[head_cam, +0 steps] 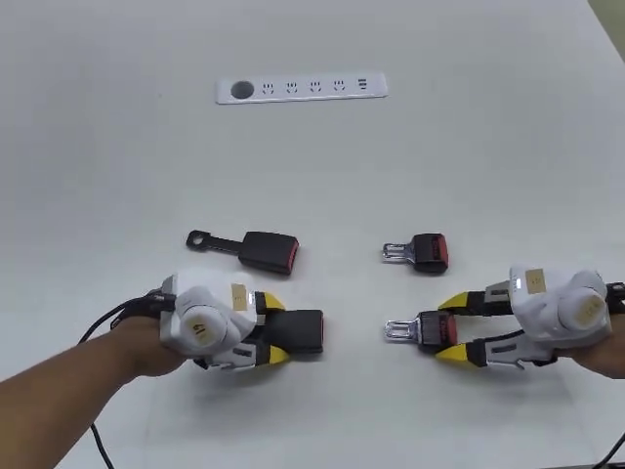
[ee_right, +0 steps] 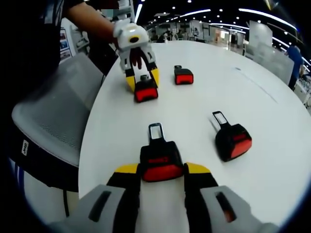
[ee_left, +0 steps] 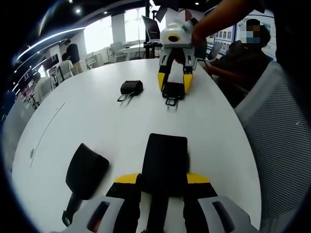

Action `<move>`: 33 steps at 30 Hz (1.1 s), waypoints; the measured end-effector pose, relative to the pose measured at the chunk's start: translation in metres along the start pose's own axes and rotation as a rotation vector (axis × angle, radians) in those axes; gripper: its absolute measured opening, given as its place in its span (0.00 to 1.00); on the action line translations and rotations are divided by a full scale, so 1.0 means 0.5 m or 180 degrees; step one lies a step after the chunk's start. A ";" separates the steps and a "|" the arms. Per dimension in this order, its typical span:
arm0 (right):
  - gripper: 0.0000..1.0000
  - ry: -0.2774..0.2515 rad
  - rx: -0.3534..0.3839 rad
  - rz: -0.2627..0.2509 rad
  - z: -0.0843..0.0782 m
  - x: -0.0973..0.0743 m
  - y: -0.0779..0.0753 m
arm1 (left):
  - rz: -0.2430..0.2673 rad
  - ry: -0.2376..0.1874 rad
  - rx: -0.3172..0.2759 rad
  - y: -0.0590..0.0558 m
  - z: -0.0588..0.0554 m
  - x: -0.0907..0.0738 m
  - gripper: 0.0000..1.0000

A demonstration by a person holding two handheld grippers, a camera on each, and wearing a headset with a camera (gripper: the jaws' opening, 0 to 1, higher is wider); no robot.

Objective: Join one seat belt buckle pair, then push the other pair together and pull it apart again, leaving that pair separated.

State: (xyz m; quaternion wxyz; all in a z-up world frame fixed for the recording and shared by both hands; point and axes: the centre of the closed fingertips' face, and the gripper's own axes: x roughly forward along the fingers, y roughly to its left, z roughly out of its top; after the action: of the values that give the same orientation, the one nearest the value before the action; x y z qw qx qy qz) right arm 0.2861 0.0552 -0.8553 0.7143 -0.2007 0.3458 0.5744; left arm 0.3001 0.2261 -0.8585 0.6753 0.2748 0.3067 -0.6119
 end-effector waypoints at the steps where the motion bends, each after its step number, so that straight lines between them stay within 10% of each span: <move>1: 0.35 -0.0004 0.0004 0.0000 0.001 0.002 0.000 | 0.0000 0.0001 -0.0004 0.000 0.000 0.000 0.35; 33: 0.35 -0.0254 -0.0032 0.0116 0.109 0.108 0.028 | 0.0009 0.0038 -0.0019 -0.002 -0.001 -0.001 0.35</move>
State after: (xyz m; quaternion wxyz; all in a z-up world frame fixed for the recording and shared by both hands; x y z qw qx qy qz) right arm 0.2926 0.1328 -0.8560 0.7159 -0.1749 0.3178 0.5966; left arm 0.2992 0.2267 -0.8584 0.6751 0.2769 0.3122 -0.6084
